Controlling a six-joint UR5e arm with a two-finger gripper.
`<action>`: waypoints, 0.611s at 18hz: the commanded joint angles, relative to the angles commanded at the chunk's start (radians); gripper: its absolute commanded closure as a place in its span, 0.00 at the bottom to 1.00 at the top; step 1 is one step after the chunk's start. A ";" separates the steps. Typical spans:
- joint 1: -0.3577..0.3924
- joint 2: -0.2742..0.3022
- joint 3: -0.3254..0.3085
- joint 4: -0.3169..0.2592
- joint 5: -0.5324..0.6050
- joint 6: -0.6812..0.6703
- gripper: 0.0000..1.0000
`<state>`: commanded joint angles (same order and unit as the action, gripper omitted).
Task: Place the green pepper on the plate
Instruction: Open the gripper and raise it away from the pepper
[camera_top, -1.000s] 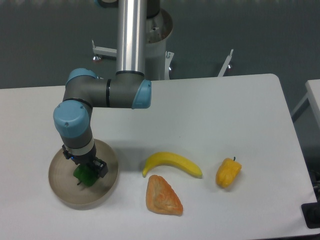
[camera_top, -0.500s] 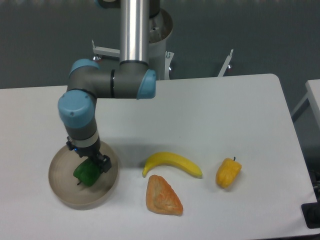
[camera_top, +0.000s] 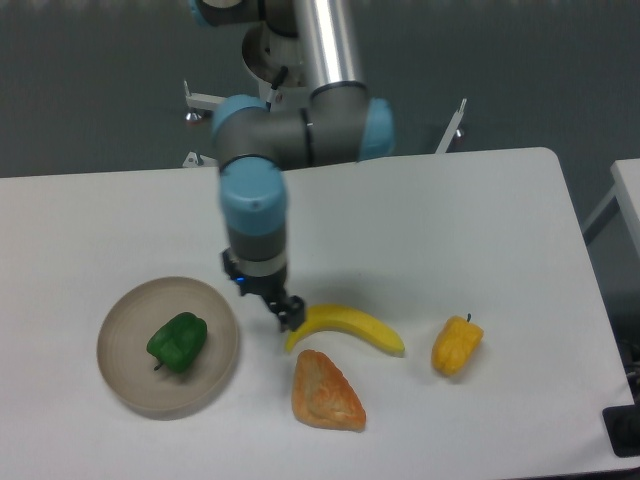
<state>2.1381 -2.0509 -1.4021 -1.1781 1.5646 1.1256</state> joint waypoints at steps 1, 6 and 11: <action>0.017 -0.002 0.005 0.000 0.008 0.022 0.07; 0.072 -0.031 0.064 0.005 0.040 0.117 0.05; 0.092 -0.043 0.081 0.009 0.042 0.134 0.01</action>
